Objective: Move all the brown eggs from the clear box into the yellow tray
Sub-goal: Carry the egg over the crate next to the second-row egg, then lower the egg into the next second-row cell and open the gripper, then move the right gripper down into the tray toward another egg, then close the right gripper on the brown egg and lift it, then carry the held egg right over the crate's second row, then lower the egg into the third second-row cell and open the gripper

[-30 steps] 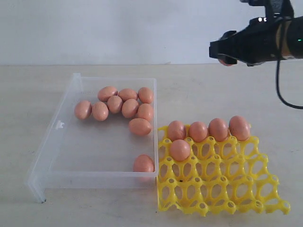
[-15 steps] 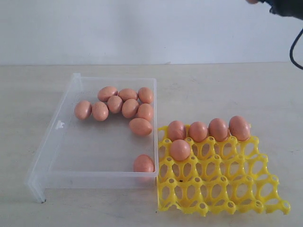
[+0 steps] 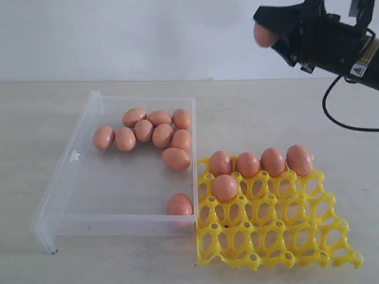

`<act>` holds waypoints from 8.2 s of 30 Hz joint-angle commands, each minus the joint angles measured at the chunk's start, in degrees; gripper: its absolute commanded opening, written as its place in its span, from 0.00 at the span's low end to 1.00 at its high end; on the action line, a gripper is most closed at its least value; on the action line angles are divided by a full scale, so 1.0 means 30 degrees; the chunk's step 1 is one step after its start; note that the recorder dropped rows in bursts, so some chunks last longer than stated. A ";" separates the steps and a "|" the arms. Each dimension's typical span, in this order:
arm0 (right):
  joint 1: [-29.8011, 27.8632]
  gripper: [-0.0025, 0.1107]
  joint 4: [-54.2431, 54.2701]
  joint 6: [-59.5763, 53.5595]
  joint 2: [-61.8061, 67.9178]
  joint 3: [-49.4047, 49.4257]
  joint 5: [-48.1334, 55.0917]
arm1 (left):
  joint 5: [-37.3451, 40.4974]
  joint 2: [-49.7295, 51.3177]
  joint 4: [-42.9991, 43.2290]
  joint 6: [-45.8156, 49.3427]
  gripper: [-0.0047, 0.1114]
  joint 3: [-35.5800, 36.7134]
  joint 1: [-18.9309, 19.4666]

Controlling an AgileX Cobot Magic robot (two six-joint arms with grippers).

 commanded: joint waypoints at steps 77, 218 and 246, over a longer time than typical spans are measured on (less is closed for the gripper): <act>0.2809 0.50 -0.9107 -0.8033 -0.1068 0.4863 0.7982 | -0.0271 0.0057 0.0572 0.1132 0.00 0.0004 -0.0056; -0.2303 0.02 -1.1554 -0.3047 -0.4115 0.6644 0.6898 | 0.0615 0.0057 0.0382 0.1215 0.02 0.0004 -0.0056; -0.0789 0.14 -1.0063 -0.5990 -0.2147 0.6644 0.7887 | 0.0700 0.0057 0.0646 0.1215 0.03 0.0004 -0.0056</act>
